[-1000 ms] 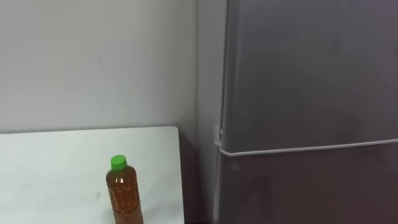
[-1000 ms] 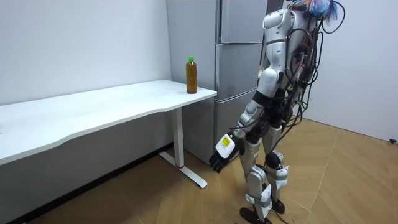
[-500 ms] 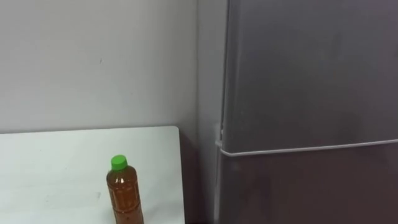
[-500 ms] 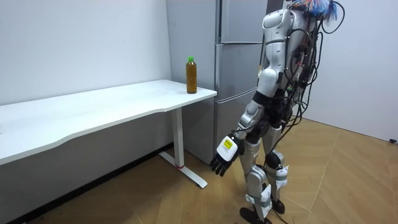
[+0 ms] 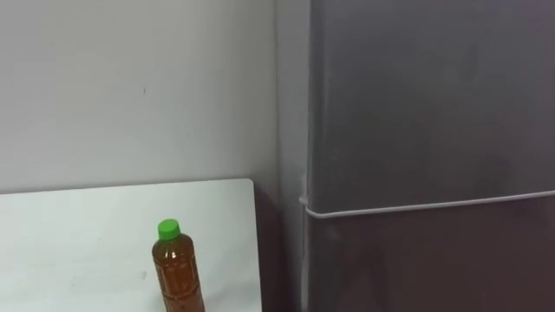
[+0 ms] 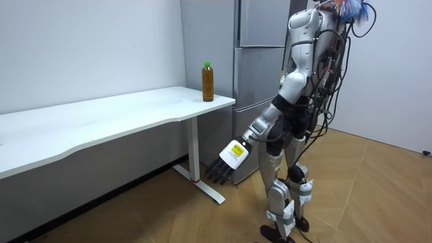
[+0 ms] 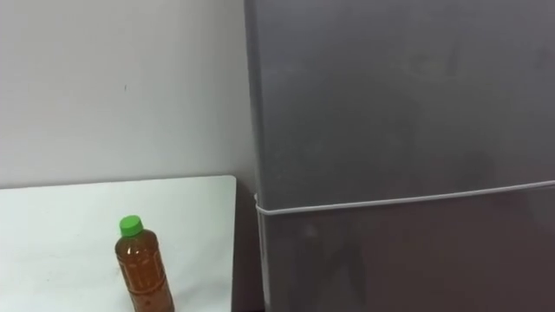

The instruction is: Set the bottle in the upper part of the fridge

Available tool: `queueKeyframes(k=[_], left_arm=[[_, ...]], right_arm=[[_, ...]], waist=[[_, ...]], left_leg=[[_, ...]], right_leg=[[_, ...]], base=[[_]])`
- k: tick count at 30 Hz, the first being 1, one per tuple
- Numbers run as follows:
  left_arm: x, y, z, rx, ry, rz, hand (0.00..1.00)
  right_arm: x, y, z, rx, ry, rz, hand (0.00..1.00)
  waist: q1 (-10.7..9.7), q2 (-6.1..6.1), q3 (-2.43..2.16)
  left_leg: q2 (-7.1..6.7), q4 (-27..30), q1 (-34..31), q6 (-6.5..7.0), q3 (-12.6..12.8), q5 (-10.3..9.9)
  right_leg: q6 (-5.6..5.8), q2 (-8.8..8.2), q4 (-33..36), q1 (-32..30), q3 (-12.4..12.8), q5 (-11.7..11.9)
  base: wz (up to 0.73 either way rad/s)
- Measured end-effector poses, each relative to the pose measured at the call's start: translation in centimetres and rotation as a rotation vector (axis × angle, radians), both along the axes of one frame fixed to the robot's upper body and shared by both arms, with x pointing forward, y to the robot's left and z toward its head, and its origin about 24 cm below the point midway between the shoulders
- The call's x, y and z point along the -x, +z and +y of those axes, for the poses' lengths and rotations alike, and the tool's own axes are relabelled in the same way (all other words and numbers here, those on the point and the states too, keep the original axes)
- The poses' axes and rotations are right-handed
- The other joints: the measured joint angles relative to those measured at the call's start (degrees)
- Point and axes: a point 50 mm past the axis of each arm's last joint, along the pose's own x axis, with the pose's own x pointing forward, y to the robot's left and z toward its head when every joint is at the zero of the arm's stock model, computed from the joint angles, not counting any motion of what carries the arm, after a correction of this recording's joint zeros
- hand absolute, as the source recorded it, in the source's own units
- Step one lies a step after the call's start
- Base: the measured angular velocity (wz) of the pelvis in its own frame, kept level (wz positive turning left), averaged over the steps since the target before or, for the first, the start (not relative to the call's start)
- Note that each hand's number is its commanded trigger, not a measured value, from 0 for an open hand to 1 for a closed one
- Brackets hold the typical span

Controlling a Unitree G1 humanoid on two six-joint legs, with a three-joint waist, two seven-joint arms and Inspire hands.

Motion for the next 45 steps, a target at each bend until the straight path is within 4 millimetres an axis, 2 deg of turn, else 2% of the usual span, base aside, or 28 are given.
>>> queueKeyframes(k=[4,8,11,14,16,18,20,22,26,28,31,33,35,37,40,41,42,43,44,45], left_arm=[[-3.2,2.1,1.3,-0.119,0.045,-0.175,0.00],[-5.5,3.7,1.7,-0.183,0.052,-0.294,0.00],[-7.9,6.3,2.0,-0.249,0.046,-0.443,0.00],[-9.5,8.7,2.2,-0.295,0.059,-0.573,0.00],[-11.1,11.5,2.2,-0.317,0.072,-0.723,0.00],[-12.0,13.2,2.2,-0.334,0.060,-0.805,0.00],[-12.4,14.7,2.2,-0.355,0.052,-0.870,0.00],[-13.0,17.3,2.0,-0.387,0.032,-0.987,0.00],[-13.7,20.4,1.6,-0.417,0.008,-1.126,0.00],[-14.0,22.5,1.0,-0.435,-0.014,-1.219,0.00],[-14.5,24.2,0.5,-0.442,-0.039,-1.305,0.00],[-14.8,24.9,0.2,-0.439,-0.061,-1.341,0.00],[-15.0,26.0,-0.4,-0.433,-0.114,-1.394,0.00],[-14.9,27.1,-1.1,-0.427,-0.170,-1.452,0.00],[-15.4,28.4,-2.0,-0.390,-0.246,-1.531,0.00],[-15.5,28.6,-2.1,-0.377,-0.255,-1.543,0.00],[-15.8,28.8,-2.5,-0.361,-0.279,-1.561,0.00],[-16.1,29.0,-3.0,-0.344,-0.313,-1.578,0.00],[-16.2,29.1,-3.2,-0.334,-0.333,-1.586,0.00],[-16.5,29.4,-3.8,-0.311,-0.380,-1.602,0.00]], right_arm=[[-0.3,0.2,-0.7,0.033,-0.009,-0.024,0.00],[-0.5,0.3,-0.6,0.041,0.018,-0.036,0.00],[-0.8,0.4,-0.5,0.050,0.041,-0.060,0.00],[-1.3,0.6,-0.5,0.050,0.050,-0.087,0.00],[-1.3,0.5,-0.1,0.043,0.041,-0.092,0.00],[-1.2,0.4,0.2,0.037,0.034,-0.090,0.00],[-1.2,0.3,0.4,0.035,0.033,-0.090,0.00],[-1.1,0.2,0.7,0.030,0.037,-0.086,0.00],[-1.1,0.2,0.8,0.030,0.031,-0.085,0.00],[-1.2,0.2,0.9,0.032,0.034,-0.086,0.00],[-1.1,0.2,0.9,0.034,0.027,-0.086,0.00],[-1.2,0.2,0.9,0.033,0.028,-0.087,0.00],[-1.3,0.2,0.9,0.032,0.039,-0.089,0.00],[-1.4,0.2,1.0,0.030,0.046,-0.092,0.00],[-1.5,0.2,1.0,0.031,0.044,-0.104,0.00],[-1.6,0.2,1.0,0.031,0.045,-0.105,0.00],[-1.8,0.2,1.1,0.030,0.052,-0.109,0.00],[-2.1,0.2,1.2,0.030,0.055,-0.114,0.00],[-2.2,0.2,1.2,0.029,0.058,-0.115,0.00],[-2.4,0.2,1.3,0.027,0.065,-0.116,0.00]], waist=[[0.5,0.73,0.08],[0.7,1.02,0.05],[0.9,0.76,0.12],[0.9,0.82,-0.03],[0.9,0.84,-0.31],[1.0,0.70,-0.35],[0.9,0.69,-0.35],[0.9,0.41,-0.27],[0.9,0.69,-0.18],[0.7,0.76,0.04],[0.7,0.89,0.35],[0.7,0.99,0.39],[0.4,1.14,0.26],[0.3,0.73,0.25],[0.0,1.15,0.09],[-0.2,0.46,0.14],[-0.5,0.41,0.14],[-0.6,0.83,-0.09],[-0.7,0.50,0.12],[-0.9,0.57,0.08]], left_leg=[[0.00,0.1,-0.1,0.00,0.0,0.0],[-0.03,0.4,-0.1,-0.01,-0.1,0.0],[-0.02,0.4,-0.2,-0.01,-0.1,0.0],[-0.03,0.2,-0.1,0.00,-0.1,0.0],[-0.05,0.5,-0.1,-0.01,-0.7,0.0],[-0.09,0.5,-0.1,-0.01,-1.1,0.0],[-0.09,0.5,0.0,-0.01,-1.1,0.0],[-0.04,0.4,0.0,-0.02,-1.1,0.0],[-0.07,0.1,-0.1,-0.01,-1.0,0.0],[-0.05,0.1,-0.1,0.00,-1.1,0.0],[-0.04,0.2,-0.2,-0.01,-1.1,0.0],[-0.06,0.5,-0.4,0.00,-1.1,0.0],[-0.07,1.0,-0.8,0.00,-1.1,0.0],[-0.07,1.0,-1.3,0.00,-1.1,0.0],[-0.08,1.1,-1.5,-0.01,-1.2,0.0],[-0.09,1.0,-1.4,-0.01,-1.2,0.0],[-0.08,1.0,-1.4,-0.02,-1.2,0.0],[-0.07,1.0,-1.4,-0.01,-1.2,0.0],[-0.06,1.0,-1.4,-0.01,-1.2,0.0],[-0.04,1.0,-1.4,-0.02,-1.2,0.0]], right_leg=[[-0.06,-0.38,0.3,-0.1,-0.8,-0.1],[-0.06,-0.21,0.2,0.0,-0.8,-0.1],[-0.07,-0.09,0.1,-0.2,-0.6,-0.1],[-0.06,-0.13,0.1,-0.1,-0.6,-0.1],[-0.06,-0.15,0.1,-0.2,-0.9,-0.1],[-0.06,-0.13,0.2,0.0,-0.8,-0.1],[-0.06,-0.08,0.2,0.0,-0.8,-0.1],[-0.07,-0.02,0.2,0.1,-0.9,-0.1],[-0.07,-0.04,0.3,0.2,-0.9,-0.1],[-0.07,-0.04,0.5,0.0,-0.9,-0.1],[-0.07,-0.02,0.6,0.0,-0.6,-0.1],[-0.08,-0.04,0.6,-0.1,-0.5,-0.1],[-0.08,-0.02,0.1,-0.2,-0.7,-0.1],[-0.09,-0.02,0.1,-0.6,-0.8,-0.1],[-0.09,-0.03,0.1,-0.7,-0.7,-0.1],[-0.09,-0.03,0.1,-0.7,-0.7,-0.1],[-0.09,-0.02,0.1,-0.7,-0.7,-0.1],[-0.09,0.01,0.1,-0.7,-0.6,-0.1],[-0.09,0.00,0.2,-0.7,-0.6,-0.1],[-0.09,0.00,0.3,-0.8,-0.7,-0.1]], base=[[0.00],[0.00],[0.00],[0.00],[0.09],[0.09],[0.00],[0.00],[0.00],[0.00],[0.00],[0.00],[0.02],[0.00],[0.01],[0.00],[0.00],[0.00],[0.00],[0.00]])
